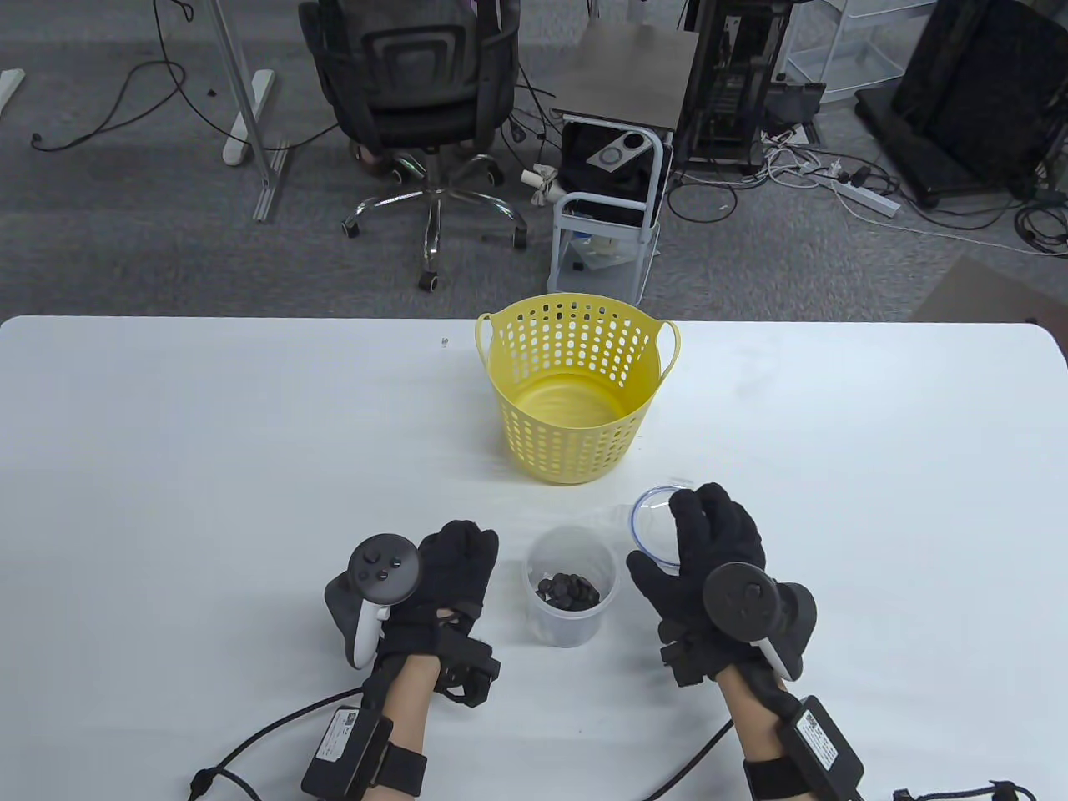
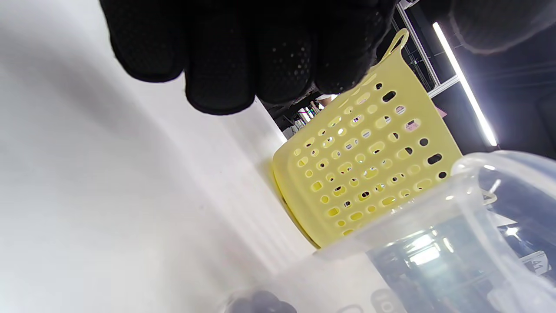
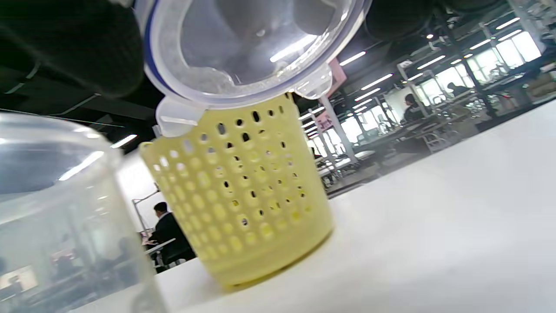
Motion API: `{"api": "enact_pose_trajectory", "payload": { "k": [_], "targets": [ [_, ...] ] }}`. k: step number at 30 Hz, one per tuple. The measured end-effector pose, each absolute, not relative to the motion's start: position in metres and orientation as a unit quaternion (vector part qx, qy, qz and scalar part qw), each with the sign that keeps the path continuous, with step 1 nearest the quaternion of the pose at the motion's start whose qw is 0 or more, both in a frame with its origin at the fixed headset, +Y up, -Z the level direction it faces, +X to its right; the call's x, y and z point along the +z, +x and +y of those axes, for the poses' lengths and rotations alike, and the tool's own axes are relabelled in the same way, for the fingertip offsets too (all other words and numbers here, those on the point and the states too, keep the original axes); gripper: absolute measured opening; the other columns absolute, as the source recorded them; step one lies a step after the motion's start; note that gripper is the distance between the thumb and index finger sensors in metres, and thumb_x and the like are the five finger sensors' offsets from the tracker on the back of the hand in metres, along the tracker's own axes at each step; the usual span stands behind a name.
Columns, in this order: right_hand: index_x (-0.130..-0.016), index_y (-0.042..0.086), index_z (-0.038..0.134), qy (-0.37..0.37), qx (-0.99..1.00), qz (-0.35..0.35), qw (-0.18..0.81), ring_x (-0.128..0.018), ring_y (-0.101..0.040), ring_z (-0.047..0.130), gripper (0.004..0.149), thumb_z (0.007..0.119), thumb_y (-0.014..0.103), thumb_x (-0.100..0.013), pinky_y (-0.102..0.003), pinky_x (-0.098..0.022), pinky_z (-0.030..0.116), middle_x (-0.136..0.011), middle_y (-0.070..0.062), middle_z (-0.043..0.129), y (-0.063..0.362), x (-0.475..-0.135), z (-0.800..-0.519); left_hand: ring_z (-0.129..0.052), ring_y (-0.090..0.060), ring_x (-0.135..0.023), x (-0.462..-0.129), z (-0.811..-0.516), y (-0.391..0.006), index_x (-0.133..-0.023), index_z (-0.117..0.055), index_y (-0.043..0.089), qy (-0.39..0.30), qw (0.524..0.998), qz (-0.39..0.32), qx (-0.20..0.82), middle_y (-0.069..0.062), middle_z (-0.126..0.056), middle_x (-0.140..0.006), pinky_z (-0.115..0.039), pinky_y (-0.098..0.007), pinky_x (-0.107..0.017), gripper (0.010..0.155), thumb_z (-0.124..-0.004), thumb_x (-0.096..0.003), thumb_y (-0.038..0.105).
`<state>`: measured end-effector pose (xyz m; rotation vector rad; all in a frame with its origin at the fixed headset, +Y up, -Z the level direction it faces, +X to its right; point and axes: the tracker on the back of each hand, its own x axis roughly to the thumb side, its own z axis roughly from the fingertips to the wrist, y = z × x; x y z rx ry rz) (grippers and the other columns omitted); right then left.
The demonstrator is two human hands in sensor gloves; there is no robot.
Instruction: Pour Go stones into a laundry basket
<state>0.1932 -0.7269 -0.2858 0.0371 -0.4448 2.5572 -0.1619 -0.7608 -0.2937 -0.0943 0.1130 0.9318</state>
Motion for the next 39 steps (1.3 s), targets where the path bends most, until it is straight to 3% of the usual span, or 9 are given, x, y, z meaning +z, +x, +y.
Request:
{"api": "enact_pose_trajectory", "payload": {
  "k": [5,13,23,27,31,36,39],
  "targets": [
    [-0.105,0.020,0.051,-0.049,0.961,-0.117,0.245,-0.094,-0.064,0.048,0.086,0.089,0.063,-0.040,-0.078,-0.066,0.045,-0.113,-0.021,0.040,0.214,-0.298,-0.748,-0.086,-0.035,-0.083,-0.293,-0.761,-0.162,-0.097,-0.070,0.029,-0.046,0.892,0.055,0.447,-0.002,-0.080,-0.095,-0.071,-0.056,-0.063,0.072,-0.066,-0.0432,0.077],
    [-0.107,0.022,0.040,-0.108,0.979,0.029,0.170,-0.098,-0.064,0.041,0.087,0.082,0.063,-0.043,-0.077,-0.068,0.041,-0.115,-0.021,0.029,0.231,-0.314,-0.783,-0.086,-0.035,-0.084,-0.292,-0.762,-0.162,-0.097,-0.069,0.029,-0.051,0.892,0.055,0.447,-0.002,-0.079,-0.095,-0.071,-0.056,-0.063,0.071,-0.066,-0.0432,0.076],
    [-0.107,0.028,0.024,-0.127,0.974,0.150,0.116,-0.101,-0.064,0.029,0.087,0.076,0.064,-0.047,-0.077,-0.069,0.034,-0.115,-0.019,0.012,0.230,-0.315,-0.807,-0.085,-0.033,-0.085,-0.295,-0.760,-0.162,-0.098,-0.067,0.031,-0.055,0.897,0.035,0.438,-0.001,-0.077,-0.098,-0.071,-0.056,-0.063,0.069,-0.073,-0.0437,0.072],
    [-0.108,0.026,0.028,-0.112,0.975,0.147,0.122,-0.100,-0.065,0.027,0.091,0.077,0.068,-0.044,-0.076,-0.068,0.031,-0.115,-0.022,0.016,0.226,-0.314,-0.805,-0.085,-0.032,-0.087,-0.298,-0.757,-0.162,-0.100,-0.065,0.032,-0.059,0.911,0.016,0.408,0.001,-0.075,-0.100,-0.071,-0.056,-0.064,0.067,-0.077,-0.0444,0.067],
    [-0.107,0.025,0.034,-0.063,0.985,0.078,0.140,-0.101,-0.062,0.029,0.089,0.080,0.065,-0.042,-0.074,-0.068,0.032,-0.116,-0.019,0.025,0.215,-0.312,-0.791,-0.082,-0.031,-0.091,-0.302,-0.757,-0.163,-0.102,-0.061,0.033,-0.072,0.927,-0.001,0.367,0.001,-0.071,-0.104,-0.070,-0.055,-0.066,0.067,-0.084,-0.0452,0.059],
    [-0.105,0.020,0.046,0.041,0.973,0.026,0.226,-0.099,-0.058,0.052,0.087,0.088,0.058,-0.040,-0.071,-0.068,0.045,-0.113,-0.018,0.048,0.197,-0.309,-0.776,-0.076,-0.031,-0.098,-0.305,-0.759,-0.158,-0.105,-0.050,0.030,-0.103,0.940,-0.044,0.322,0.002,-0.062,-0.109,-0.067,-0.055,-0.070,0.079,-0.093,-0.0425,0.053],
    [-0.103,0.018,0.051,0.079,0.949,0.033,0.302,-0.094,-0.053,0.067,0.084,0.093,0.052,-0.039,-0.069,-0.067,0.052,-0.109,-0.018,0.058,0.190,-0.307,-0.772,-0.070,-0.031,-0.103,-0.306,-0.761,-0.152,-0.106,-0.039,0.028,-0.131,0.949,-0.084,0.274,0.001,-0.054,-0.113,-0.064,-0.055,-0.073,0.093,-0.098,-0.0388,0.053]
  ]
}}
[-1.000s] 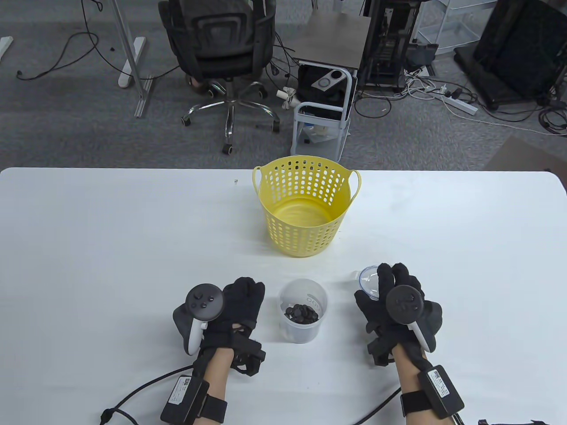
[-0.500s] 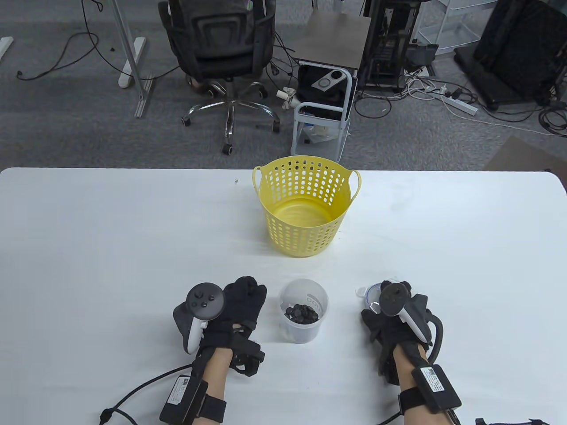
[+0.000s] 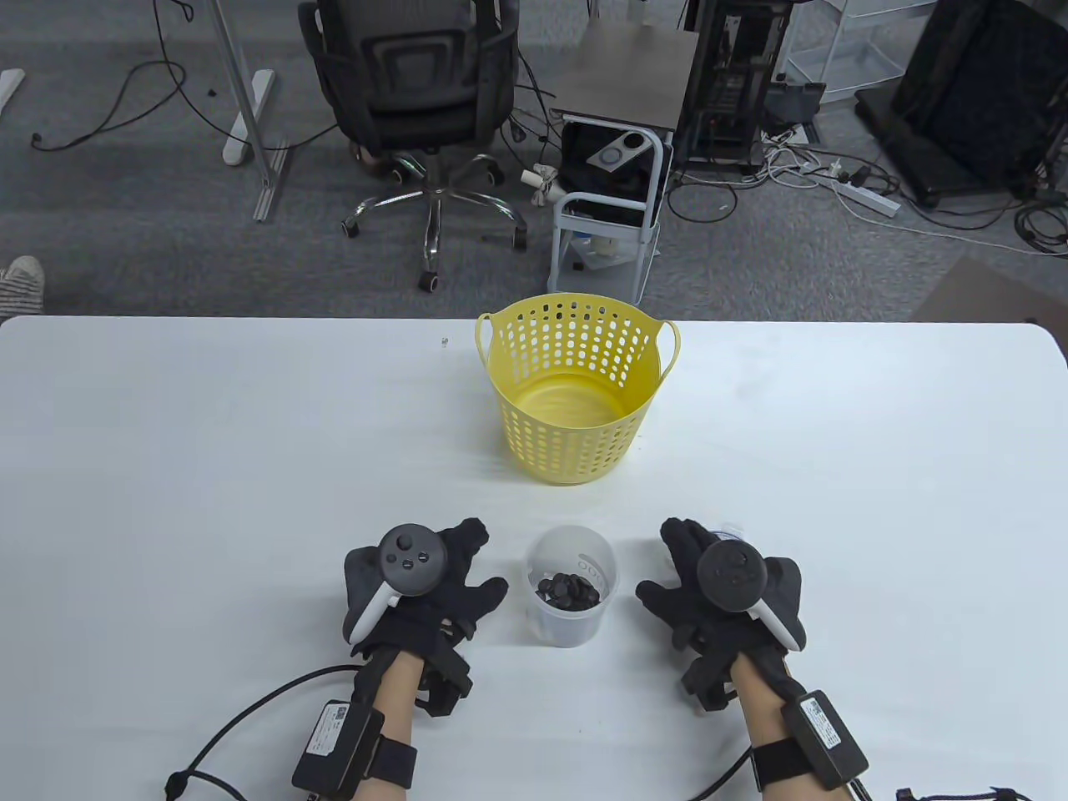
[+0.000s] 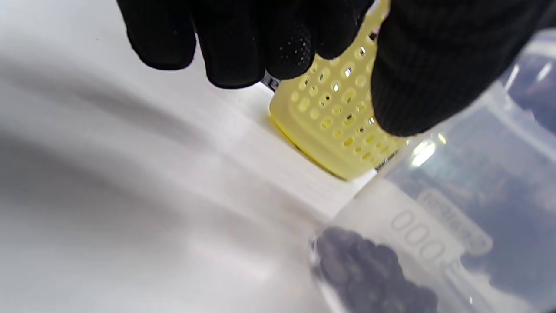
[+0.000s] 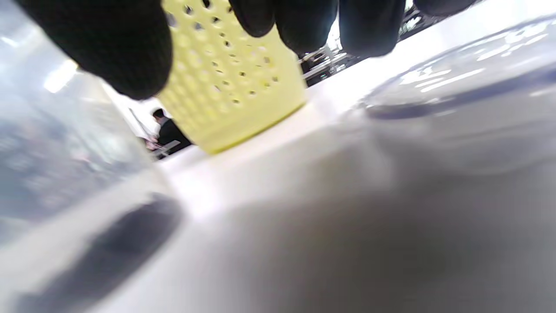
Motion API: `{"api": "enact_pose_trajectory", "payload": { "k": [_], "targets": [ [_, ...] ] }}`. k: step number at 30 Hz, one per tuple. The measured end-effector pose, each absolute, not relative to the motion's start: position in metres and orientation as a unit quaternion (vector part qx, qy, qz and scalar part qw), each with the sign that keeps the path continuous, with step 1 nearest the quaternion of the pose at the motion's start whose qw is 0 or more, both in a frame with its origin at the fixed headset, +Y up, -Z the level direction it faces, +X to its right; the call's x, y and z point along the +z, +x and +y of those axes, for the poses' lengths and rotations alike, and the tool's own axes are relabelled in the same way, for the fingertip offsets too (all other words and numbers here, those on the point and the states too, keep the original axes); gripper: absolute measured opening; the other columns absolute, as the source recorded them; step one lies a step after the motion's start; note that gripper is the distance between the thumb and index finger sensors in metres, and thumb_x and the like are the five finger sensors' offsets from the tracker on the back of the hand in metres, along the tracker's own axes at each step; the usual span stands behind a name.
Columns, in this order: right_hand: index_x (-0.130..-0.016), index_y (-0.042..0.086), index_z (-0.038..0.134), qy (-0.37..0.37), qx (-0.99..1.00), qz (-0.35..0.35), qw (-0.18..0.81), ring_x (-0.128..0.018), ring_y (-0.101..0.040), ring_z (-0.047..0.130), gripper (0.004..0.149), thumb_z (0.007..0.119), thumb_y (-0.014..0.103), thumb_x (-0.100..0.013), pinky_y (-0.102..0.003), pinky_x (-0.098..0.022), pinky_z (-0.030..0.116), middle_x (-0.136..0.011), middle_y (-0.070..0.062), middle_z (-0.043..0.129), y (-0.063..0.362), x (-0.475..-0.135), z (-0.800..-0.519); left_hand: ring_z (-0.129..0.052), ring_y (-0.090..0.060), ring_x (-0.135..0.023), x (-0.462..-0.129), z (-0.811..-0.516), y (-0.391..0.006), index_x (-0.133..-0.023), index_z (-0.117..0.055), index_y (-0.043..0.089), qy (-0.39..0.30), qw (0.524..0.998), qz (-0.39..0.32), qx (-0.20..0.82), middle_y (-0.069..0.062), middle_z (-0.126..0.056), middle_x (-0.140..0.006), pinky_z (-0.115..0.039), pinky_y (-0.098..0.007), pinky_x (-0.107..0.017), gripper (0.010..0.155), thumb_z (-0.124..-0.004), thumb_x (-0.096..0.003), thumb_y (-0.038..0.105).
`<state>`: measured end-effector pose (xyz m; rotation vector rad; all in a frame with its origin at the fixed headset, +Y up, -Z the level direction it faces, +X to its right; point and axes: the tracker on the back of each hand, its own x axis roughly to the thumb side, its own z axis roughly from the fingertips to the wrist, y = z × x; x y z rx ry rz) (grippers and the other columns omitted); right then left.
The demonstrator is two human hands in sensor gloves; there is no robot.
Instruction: Pour Go stones into a laundry basket
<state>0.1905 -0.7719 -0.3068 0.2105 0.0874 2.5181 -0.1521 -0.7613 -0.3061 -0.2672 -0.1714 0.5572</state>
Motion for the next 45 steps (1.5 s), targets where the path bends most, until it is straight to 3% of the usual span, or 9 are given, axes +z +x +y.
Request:
{"api": "enact_pose_trajectory", "payload": {
  "k": [7,17,28,38,45],
  "targets": [
    [-0.104,0.019,0.049,0.135,0.924,0.080,0.347,-0.096,-0.049,0.070,0.087,0.099,0.045,-0.038,-0.068,-0.068,0.052,-0.109,-0.015,0.059,0.177,-0.304,-0.771,-0.062,-0.030,-0.110,-0.305,-0.770,-0.134,-0.106,-0.023,0.027,-0.166,0.949,-0.147,0.223,0.001,-0.043,-0.118,-0.060,-0.055,-0.077,0.114,-0.102,-0.0315,0.060],
    [-0.105,0.016,0.043,0.171,0.921,0.125,0.328,-0.096,-0.050,0.068,0.092,0.099,0.044,-0.038,-0.068,-0.068,0.051,-0.111,-0.017,0.054,0.152,-0.300,-0.782,-0.063,-0.030,-0.111,-0.302,-0.782,-0.112,-0.106,-0.019,0.025,-0.175,0.943,-0.160,0.235,0.000,-0.045,-0.119,-0.062,-0.055,-0.076,0.116,-0.099,-0.0310,0.064],
    [-0.105,0.008,0.037,0.207,0.895,0.122,0.376,-0.094,-0.051,0.070,0.097,0.097,0.045,-0.039,-0.068,-0.067,0.054,-0.109,-0.025,0.051,0.144,-0.299,-0.778,-0.067,-0.029,-0.110,-0.302,-0.782,-0.104,-0.106,-0.022,0.023,-0.174,0.936,-0.187,0.243,-0.003,-0.049,-0.118,-0.062,-0.055,-0.076,0.114,-0.096,-0.0309,0.066],
    [-0.106,0.011,0.036,0.228,0.861,0.036,0.453,-0.087,-0.056,0.075,0.096,0.091,0.056,-0.040,-0.070,-0.062,0.062,-0.108,-0.027,0.051,0.148,-0.287,-0.747,-0.069,-0.031,-0.107,-0.292,-0.760,-0.109,-0.107,-0.024,0.027,-0.057,0.916,-0.195,0.346,0.000,-0.048,-0.117,-0.068,-0.060,-0.072,0.119,-0.093,-0.0248,0.078],
    [-0.106,0.010,0.038,0.226,0.858,-0.014,0.460,-0.081,-0.057,0.079,0.096,0.086,0.062,-0.041,-0.071,-0.059,0.065,-0.106,-0.028,0.054,0.139,-0.275,-0.734,-0.071,-0.038,-0.108,-0.290,-0.760,-0.111,-0.107,-0.020,0.034,-0.036,0.881,-0.193,0.430,0.004,-0.043,-0.119,-0.081,-0.065,-0.064,0.128,-0.100,-0.0174,0.080]
  ]
}}
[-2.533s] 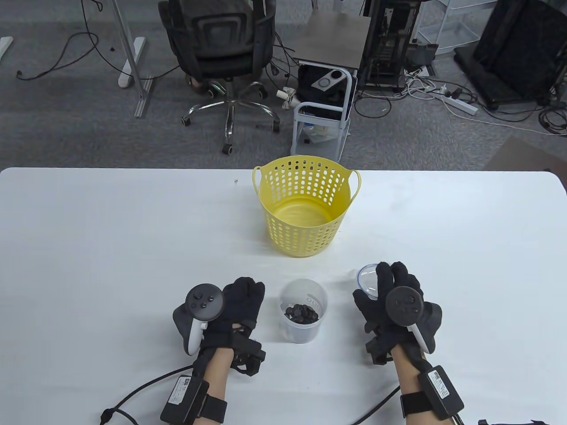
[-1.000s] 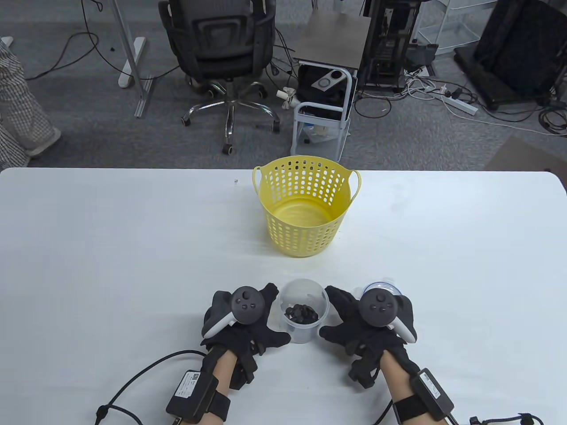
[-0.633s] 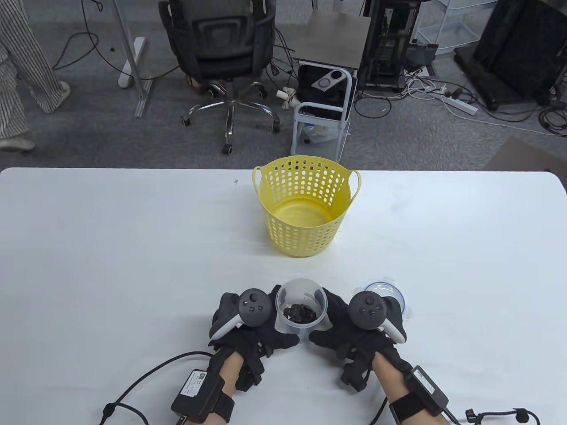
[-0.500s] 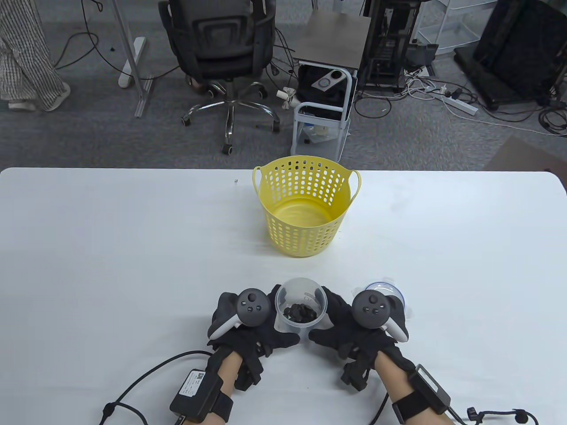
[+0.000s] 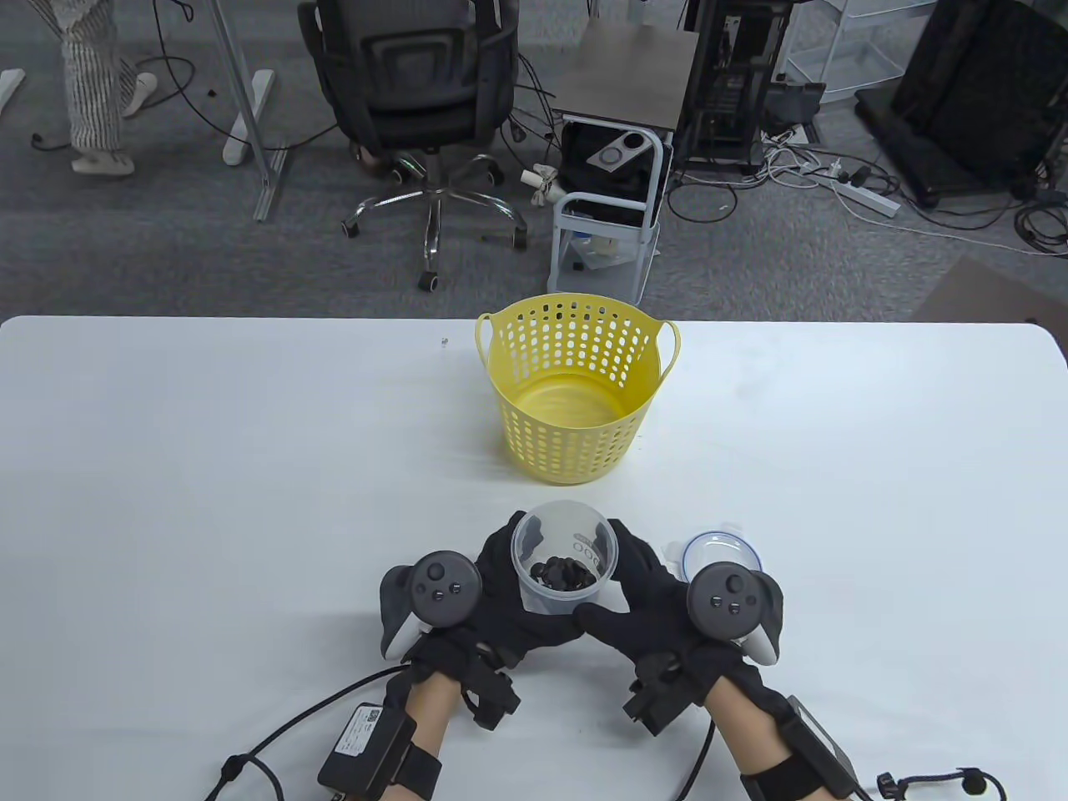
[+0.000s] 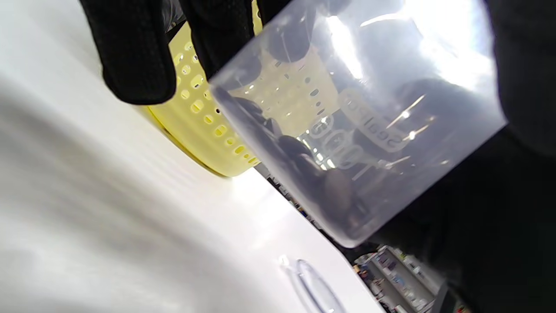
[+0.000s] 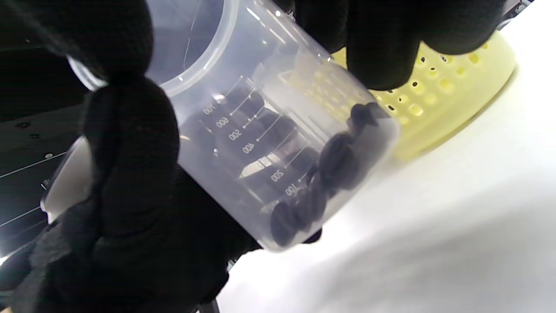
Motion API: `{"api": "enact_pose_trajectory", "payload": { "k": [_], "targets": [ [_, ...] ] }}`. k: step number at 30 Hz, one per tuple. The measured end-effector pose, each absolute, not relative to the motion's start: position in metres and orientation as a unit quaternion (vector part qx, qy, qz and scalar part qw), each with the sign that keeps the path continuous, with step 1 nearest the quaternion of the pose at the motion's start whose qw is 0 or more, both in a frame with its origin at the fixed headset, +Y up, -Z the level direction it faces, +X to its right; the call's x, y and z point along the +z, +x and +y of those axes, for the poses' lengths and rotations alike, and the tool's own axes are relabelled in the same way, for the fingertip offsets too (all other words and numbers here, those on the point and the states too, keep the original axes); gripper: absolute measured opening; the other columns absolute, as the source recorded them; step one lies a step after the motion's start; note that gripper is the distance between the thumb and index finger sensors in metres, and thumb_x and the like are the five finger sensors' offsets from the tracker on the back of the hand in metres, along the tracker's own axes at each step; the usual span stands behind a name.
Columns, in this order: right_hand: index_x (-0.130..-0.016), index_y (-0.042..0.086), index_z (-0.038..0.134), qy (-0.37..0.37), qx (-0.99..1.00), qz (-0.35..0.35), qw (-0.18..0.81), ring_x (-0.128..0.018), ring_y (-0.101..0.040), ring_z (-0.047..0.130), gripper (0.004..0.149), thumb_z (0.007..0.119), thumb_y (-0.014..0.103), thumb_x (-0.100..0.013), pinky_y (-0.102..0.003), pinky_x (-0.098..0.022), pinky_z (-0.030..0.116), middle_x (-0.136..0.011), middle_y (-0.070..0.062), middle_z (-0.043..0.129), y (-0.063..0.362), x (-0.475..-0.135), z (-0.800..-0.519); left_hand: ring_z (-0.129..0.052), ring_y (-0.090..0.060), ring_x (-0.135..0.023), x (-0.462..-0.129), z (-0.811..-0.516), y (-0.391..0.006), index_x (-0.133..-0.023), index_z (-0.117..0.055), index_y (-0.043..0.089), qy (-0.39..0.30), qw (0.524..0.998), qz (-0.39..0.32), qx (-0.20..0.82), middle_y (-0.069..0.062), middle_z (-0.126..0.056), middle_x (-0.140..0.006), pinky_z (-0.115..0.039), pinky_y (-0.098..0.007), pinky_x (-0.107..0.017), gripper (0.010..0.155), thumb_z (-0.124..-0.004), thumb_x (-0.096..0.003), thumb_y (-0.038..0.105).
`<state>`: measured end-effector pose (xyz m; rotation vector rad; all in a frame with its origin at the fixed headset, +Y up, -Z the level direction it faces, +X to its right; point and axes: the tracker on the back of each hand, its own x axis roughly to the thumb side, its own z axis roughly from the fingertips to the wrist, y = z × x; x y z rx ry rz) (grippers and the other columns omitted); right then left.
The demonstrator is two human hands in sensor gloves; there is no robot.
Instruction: Pour Go stones into a laundry basket
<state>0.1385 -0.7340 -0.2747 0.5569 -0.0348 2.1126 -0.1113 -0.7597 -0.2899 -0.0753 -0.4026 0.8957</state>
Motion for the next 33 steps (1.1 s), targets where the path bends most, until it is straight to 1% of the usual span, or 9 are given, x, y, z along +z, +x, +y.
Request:
{"api": "enact_pose_trajectory", "payload": {
  "k": [3,6,8,11,13,19,23,26,33],
  "targets": [
    [-0.105,0.008,0.038,0.226,0.857,-0.011,0.464,-0.080,-0.058,0.080,0.097,0.085,0.063,-0.041,-0.071,-0.058,0.066,-0.105,-0.029,0.055,0.137,-0.274,-0.735,-0.073,-0.040,-0.108,-0.288,-0.761,-0.111,-0.106,-0.016,0.037,-0.040,0.869,-0.203,0.450,0.006,-0.041,-0.121,-0.089,-0.066,-0.058,0.134,-0.105,-0.0143,0.080],
    [-0.105,0.009,0.040,0.225,0.854,-0.020,0.468,-0.080,-0.057,0.081,0.097,0.085,0.064,-0.040,-0.071,-0.059,0.066,-0.105,-0.029,0.056,0.140,-0.274,-0.733,-0.073,-0.041,-0.108,-0.286,-0.763,-0.106,-0.105,-0.014,0.037,-0.026,0.862,-0.203,0.464,0.007,-0.039,-0.122,-0.093,-0.064,-0.057,0.137,-0.108,-0.0134,0.076],
    [-0.106,0.009,0.041,0.226,0.855,-0.021,0.467,-0.080,-0.057,0.081,0.097,0.086,0.064,-0.039,-0.070,-0.059,0.066,-0.105,-0.028,0.057,0.141,-0.274,-0.733,-0.073,-0.040,-0.107,-0.285,-0.765,-0.105,-0.105,-0.014,0.038,-0.006,0.858,-0.195,0.476,0.008,-0.040,-0.121,-0.094,-0.060,-0.056,0.136,-0.109,-0.0143,0.074],
    [-0.106,0.009,0.040,0.220,0.858,-0.023,0.464,-0.079,-0.057,0.082,0.097,0.084,0.065,-0.040,-0.070,-0.058,0.067,-0.105,-0.028,0.057,0.139,-0.273,-0.735,-0.077,-0.039,-0.105,-0.283,-0.767,-0.103,-0.105,-0.017,0.040,0.001,0.854,-0.164,0.494,0.010,-0.045,-0.120,-0.096,-0.055,-0.054,0.133,-0.111,-0.0160,0.071],
    [-0.106,0.009,0.039,0.218,0.854,-0.017,0.471,-0.080,-0.055,0.082,0.098,0.082,0.067,-0.040,-0.069,-0.059,0.067,-0.105,-0.027,0.057,0.142,-0.276,-0.738,-0.078,-0.039,-0.103,-0.281,-0.767,-0.102,-0.105,-0.019,0.041,0.001,0.852,-0.150,0.502,0.010,-0.048,-0.119,-0.096,-0.055,-0.053,0.131,-0.112,-0.0165,0.071],
    [-0.106,0.010,0.037,0.219,0.841,0.028,0.494,-0.086,-0.055,0.077,0.097,0.083,0.065,-0.041,-0.069,-0.060,0.065,-0.108,-0.026,0.054,0.146,-0.285,-0.750,-0.080,-0.038,-0.101,-0.284,-0.767,-0.101,-0.105,-0.023,0.040,0.016,0.868,-0.132,0.479,0.010,-0.052,-0.119,-0.096,-0.055,-0.051,0.131,-0.112,-0.0153,0.072],
    [-0.106,0.010,0.040,0.206,0.855,0.015,0.475,-0.088,-0.057,0.073,0.092,0.081,0.063,-0.043,-0.070,-0.061,0.063,-0.108,-0.026,0.054,0.144,-0.285,-0.750,-0.081,-0.040,-0.100,-0.284,-0.763,-0.108,-0.105,-0.025,0.039,0.051,0.880,-0.085,0.465,0.008,-0.053,-0.118,-0.095,-0.056,-0.050,0.131,-0.113,-0.0143,0.072],
    [-0.106,0.010,0.042,0.206,0.872,0.001,0.445,-0.087,-0.057,0.073,0.090,0.082,0.060,-0.043,-0.070,-0.061,0.063,-0.107,-0.026,0.055,0.143,-0.283,-0.749,-0.080,-0.041,-0.099,-0.285,-0.760,-0.118,-0.106,-0.026,0.039,0.076,0.881,-0.047,0.464,0.008,-0.054,-0.118,-0.094,-0.057,-0.051,0.131,-0.113,-0.0138,0.071],
    [-0.106,0.010,0.044,0.211,0.901,0.019,0.377,-0.089,-0.058,0.069,0.089,0.083,0.058,-0.043,-0.071,-0.062,0.060,-0.108,-0.026,0.054,0.138,-0.282,-0.753,-0.080,-0.041,-0.099,-0.294,-0.747,-0.149,-0.106,-0.026,0.038,0.113,0.903,0.024,0.414,0.007,-0.054,-0.118,-0.092,-0.059,-0.051,0.131,-0.114,-0.0142,0.070]
  ]
}}
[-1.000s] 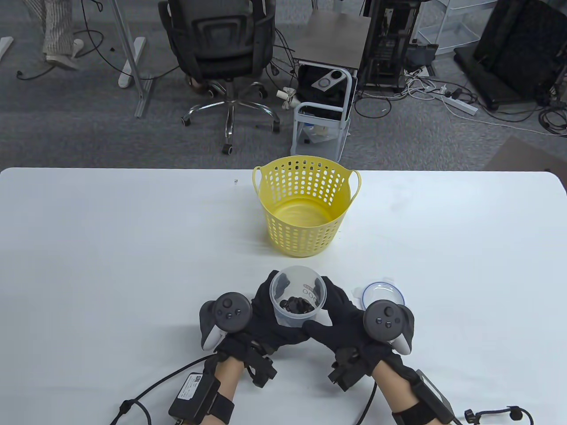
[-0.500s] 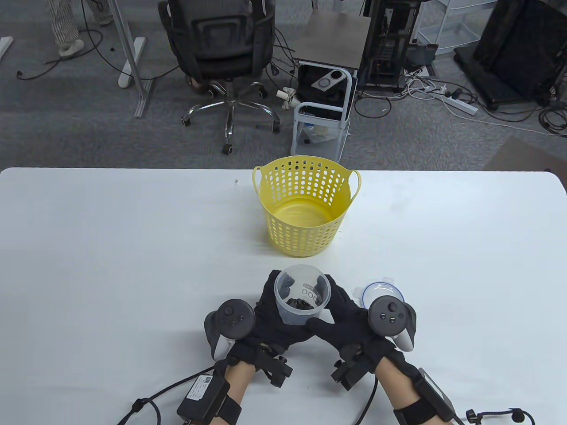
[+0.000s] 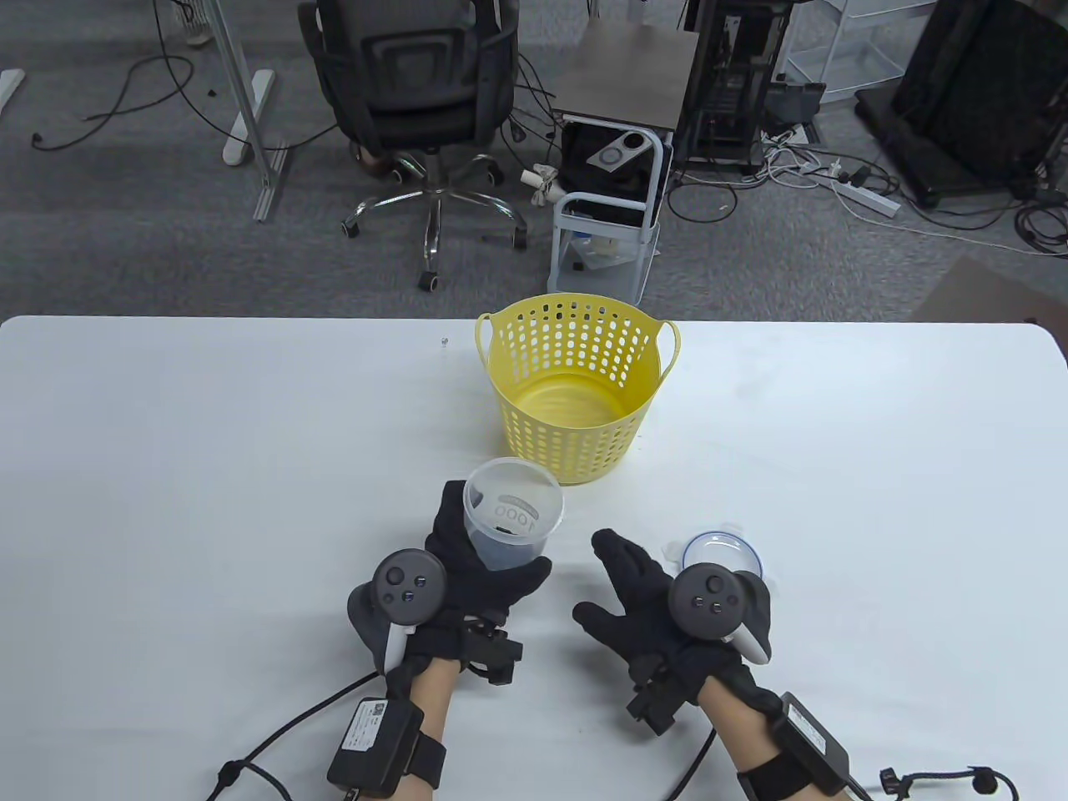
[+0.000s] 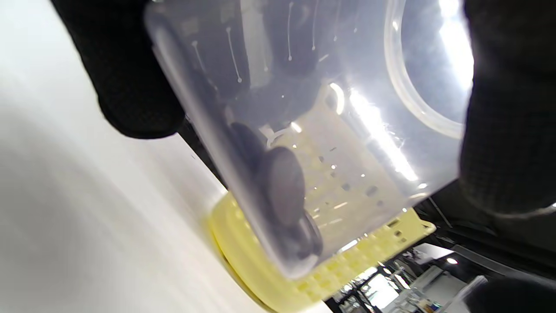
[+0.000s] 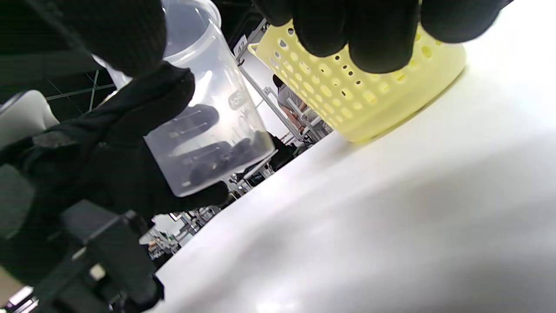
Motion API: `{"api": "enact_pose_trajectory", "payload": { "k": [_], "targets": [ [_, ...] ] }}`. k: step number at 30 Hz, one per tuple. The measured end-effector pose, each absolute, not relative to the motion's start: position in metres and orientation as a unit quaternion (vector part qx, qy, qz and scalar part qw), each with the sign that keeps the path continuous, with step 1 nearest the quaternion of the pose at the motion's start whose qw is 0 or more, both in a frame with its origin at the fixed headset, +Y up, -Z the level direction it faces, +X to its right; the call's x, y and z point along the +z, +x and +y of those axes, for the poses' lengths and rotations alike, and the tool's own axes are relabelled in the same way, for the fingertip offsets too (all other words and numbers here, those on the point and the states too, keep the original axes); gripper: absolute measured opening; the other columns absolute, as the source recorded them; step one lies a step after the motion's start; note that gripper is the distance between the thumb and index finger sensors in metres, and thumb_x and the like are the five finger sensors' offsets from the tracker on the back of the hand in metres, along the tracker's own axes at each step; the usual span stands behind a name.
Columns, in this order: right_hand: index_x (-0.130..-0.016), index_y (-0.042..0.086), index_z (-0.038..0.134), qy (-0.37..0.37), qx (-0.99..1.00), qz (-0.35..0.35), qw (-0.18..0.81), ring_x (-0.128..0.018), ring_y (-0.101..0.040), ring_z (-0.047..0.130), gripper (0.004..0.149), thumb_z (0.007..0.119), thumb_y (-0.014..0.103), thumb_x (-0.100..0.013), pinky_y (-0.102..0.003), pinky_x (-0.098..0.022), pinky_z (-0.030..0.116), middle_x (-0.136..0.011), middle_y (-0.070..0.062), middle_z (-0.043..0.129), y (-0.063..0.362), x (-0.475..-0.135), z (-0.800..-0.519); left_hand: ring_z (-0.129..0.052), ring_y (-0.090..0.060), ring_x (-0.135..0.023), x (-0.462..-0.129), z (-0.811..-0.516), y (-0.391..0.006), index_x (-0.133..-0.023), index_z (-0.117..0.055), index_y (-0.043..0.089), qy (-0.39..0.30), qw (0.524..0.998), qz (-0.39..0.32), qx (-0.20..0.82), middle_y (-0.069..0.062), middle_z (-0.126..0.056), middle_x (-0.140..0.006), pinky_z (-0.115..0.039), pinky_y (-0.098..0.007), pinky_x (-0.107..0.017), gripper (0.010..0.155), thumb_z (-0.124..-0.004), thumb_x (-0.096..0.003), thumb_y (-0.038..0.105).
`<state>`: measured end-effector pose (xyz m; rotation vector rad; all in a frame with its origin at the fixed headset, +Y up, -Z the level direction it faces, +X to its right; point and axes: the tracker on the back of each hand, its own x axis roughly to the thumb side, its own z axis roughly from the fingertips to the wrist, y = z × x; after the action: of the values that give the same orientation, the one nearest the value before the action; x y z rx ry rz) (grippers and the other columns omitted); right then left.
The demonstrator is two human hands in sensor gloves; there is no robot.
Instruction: Pour Go stones into a laundry basket
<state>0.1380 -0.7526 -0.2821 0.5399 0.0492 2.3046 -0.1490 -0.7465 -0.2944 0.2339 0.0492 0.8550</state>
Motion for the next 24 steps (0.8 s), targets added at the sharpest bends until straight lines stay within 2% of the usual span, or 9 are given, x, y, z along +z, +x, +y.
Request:
{"api": "enact_pose_trajectory", "payload": {
  "k": [5,13,24],
  "targets": [
    [-0.106,0.009,0.045,0.213,0.902,0.017,0.376,-0.090,-0.058,0.069,0.088,0.084,0.058,-0.043,-0.072,-0.062,0.059,-0.108,-0.026,0.054,0.137,-0.282,-0.751,-0.079,-0.041,-0.099,-0.304,-0.727,-0.165,-0.106,-0.027,0.038,0.128,0.909,0.049,0.393,0.007,-0.054,-0.118,-0.092,-0.059,-0.051,0.131,-0.114,-0.0143,0.070],
    [-0.106,0.010,0.047,0.211,0.907,0.031,0.364,-0.090,-0.059,0.068,0.087,0.084,0.058,-0.043,-0.072,-0.062,0.058,-0.108,-0.026,0.056,0.136,-0.283,-0.753,-0.078,-0.040,-0.100,-0.327,-0.667,-0.184,-0.106,-0.027,0.039,0.170,0.928,0.074,0.323,0.008,-0.054,-0.119,-0.090,-0.059,-0.053,0.130,-0.114,-0.0143,0.070],
    [-0.105,0.009,0.050,0.209,0.913,0.051,0.345,-0.089,-0.059,0.068,0.085,0.084,0.058,-0.044,-0.073,-0.062,0.057,-0.107,-0.026,0.057,0.133,-0.284,-0.756,-0.078,-0.038,-0.101,-0.365,-0.605,-0.175,-0.107,-0.030,0.041,0.203,0.959,0.103,0.170,0.010,-0.054,-0.119,-0.088,-0.059,-0.055,0.129,-0.115,-0.0137,0.069]
  ]
}}
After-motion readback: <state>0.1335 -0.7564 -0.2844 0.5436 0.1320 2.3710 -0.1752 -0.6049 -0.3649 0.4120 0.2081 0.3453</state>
